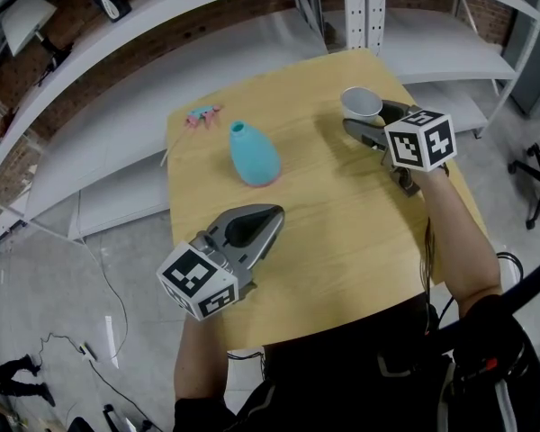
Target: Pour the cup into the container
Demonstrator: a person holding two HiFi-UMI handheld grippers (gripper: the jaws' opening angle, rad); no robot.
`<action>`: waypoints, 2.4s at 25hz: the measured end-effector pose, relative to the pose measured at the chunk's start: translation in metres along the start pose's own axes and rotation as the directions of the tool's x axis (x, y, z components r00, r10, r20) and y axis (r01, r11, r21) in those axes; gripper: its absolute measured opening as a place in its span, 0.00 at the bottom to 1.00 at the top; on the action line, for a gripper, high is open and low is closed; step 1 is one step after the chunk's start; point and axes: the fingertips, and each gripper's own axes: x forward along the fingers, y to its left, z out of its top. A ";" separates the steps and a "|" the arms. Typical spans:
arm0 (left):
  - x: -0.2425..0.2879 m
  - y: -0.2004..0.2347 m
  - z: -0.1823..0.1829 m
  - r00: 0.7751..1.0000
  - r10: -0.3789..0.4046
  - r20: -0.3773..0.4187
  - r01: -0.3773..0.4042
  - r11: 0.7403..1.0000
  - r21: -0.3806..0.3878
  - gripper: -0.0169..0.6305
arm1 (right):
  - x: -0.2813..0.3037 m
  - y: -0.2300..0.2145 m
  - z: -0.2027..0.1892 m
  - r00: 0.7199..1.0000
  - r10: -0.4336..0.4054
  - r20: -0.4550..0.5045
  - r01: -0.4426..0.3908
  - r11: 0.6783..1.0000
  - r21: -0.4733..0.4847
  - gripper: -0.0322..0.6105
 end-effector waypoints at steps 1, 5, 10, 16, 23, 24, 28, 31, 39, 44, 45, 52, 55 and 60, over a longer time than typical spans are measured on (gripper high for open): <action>0.000 0.000 0.000 1.000 0.000 0.000 0.000 1.000 0.001 0.03 | 0.000 0.000 0.001 1.000 0.002 0.004 -0.002 1.000 0.002 0.51; 0.001 0.002 0.000 1.000 0.000 0.000 0.000 1.000 0.003 0.03 | -0.003 -0.002 0.002 1.000 -0.002 0.024 0.002 1.000 0.014 0.52; 0.000 0.004 -0.001 1.000 0.012 0.002 -0.012 1.000 0.003 0.03 | -0.015 -0.005 -0.004 0.999 -0.041 0.027 0.040 0.999 0.031 0.53; -0.004 0.012 0.005 0.997 0.071 0.033 -0.071 0.998 -0.001 0.03 | -0.043 -0.010 -0.010 0.995 -0.098 0.034 0.096 0.994 0.051 0.53; -0.016 0.018 0.005 0.974 0.220 0.045 -0.218 0.975 -0.038 0.03 | -0.063 0.013 -0.024 0.998 -0.059 0.002 0.059 0.998 0.014 0.52; -0.020 0.014 0.004 0.970 0.238 0.043 -0.236 0.971 -0.044 0.03 | -0.065 0.019 -0.027 0.998 -0.054 -0.012 0.054 0.999 -0.004 0.49; -0.033 -0.016 -0.001 0.963 0.266 0.038 -0.264 0.963 -0.059 0.03 | -0.082 0.045 -0.033 0.998 -0.058 -0.014 0.057 0.997 -0.052 0.25; -0.041 -0.039 -0.003 0.962 0.270 0.039 -0.268 0.962 -0.057 0.03 | -0.101 0.058 -0.031 0.998 -0.053 0.040 0.055 0.998 -0.042 0.23; -0.067 -0.097 -0.002 0.946 0.313 0.089 -0.305 0.948 -0.093 0.03 | -0.173 0.089 -0.046 0.995 -0.018 0.097 0.016 1.000 0.023 0.05; -0.096 -0.137 0.012 0.909 0.384 0.161 -0.363 0.921 -0.143 0.03 | -0.235 0.115 -0.040 0.984 -0.010 0.177 0.009 1.000 0.001 0.05; -0.102 -0.148 0.016 0.904 0.392 0.173 -0.370 0.918 -0.145 0.03 | -0.248 0.120 -0.041 0.982 -0.012 0.188 0.013 1.000 -0.003 0.05; -0.119 -0.237 0.019 0.894 0.405 0.189 -0.391 0.914 -0.107 0.03 | -0.331 0.167 -0.074 0.979 0.002 0.206 0.006 0.999 -0.037 0.05; -0.128 -0.280 0.014 0.884 0.427 0.191 -0.415 0.904 -0.104 0.03 | -0.366 0.191 -0.094 0.979 -0.003 0.205 0.011 0.999 -0.040 0.05; -0.137 -0.351 0.021 0.895 0.405 0.187 -0.399 0.914 -0.073 0.03 | -0.425 0.232 -0.114 0.976 0.009 0.217 0.001 0.999 -0.043 0.05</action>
